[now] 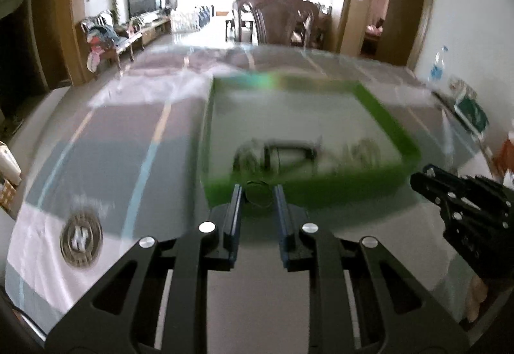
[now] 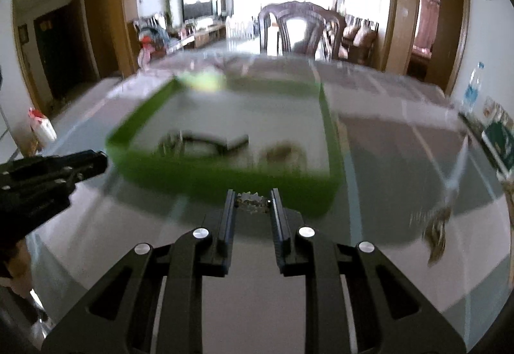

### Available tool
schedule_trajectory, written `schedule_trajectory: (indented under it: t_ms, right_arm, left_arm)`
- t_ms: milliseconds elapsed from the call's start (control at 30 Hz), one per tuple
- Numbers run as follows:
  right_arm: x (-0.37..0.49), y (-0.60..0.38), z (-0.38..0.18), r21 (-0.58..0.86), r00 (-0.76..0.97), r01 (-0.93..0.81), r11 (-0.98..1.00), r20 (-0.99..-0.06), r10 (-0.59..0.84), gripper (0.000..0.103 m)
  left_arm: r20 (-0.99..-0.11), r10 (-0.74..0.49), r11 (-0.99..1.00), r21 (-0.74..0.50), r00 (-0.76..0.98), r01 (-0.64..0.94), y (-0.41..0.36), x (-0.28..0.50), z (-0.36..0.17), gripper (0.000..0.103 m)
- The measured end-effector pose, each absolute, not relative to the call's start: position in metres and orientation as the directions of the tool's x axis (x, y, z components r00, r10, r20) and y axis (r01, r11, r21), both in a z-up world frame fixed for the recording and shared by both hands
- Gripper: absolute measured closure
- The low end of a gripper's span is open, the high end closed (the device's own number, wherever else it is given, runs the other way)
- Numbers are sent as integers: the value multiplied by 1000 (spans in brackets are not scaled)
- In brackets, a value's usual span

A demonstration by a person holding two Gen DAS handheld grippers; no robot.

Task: Organize jewelry
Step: 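Carry both rings into the green box and open both tools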

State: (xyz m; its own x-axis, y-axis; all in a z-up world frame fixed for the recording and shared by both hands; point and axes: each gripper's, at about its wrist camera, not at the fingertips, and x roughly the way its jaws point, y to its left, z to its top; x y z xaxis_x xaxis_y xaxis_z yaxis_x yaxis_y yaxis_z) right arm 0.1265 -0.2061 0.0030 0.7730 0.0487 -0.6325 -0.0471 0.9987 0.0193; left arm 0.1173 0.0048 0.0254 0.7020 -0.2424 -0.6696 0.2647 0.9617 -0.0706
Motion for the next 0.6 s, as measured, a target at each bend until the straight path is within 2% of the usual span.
schedule_trajectory:
  t_ms: [200,433,600]
  right_arm:
    - [169,-214,29,55,807,-20,998,-588,48,82]
    - [215,-216,-8,75,752,13,997,-658,40,82]
    - [225,-220,-23,82,732,44,996,-681,23,82]
  left_arm:
    - [-634,-197,975,-45,748,218,-10,167,49,84]
    - [-690,-173,979,-43,703,199,-25,206,17,84]
    - [-694,-162,978,-19,701,207,-30,210,5,82]
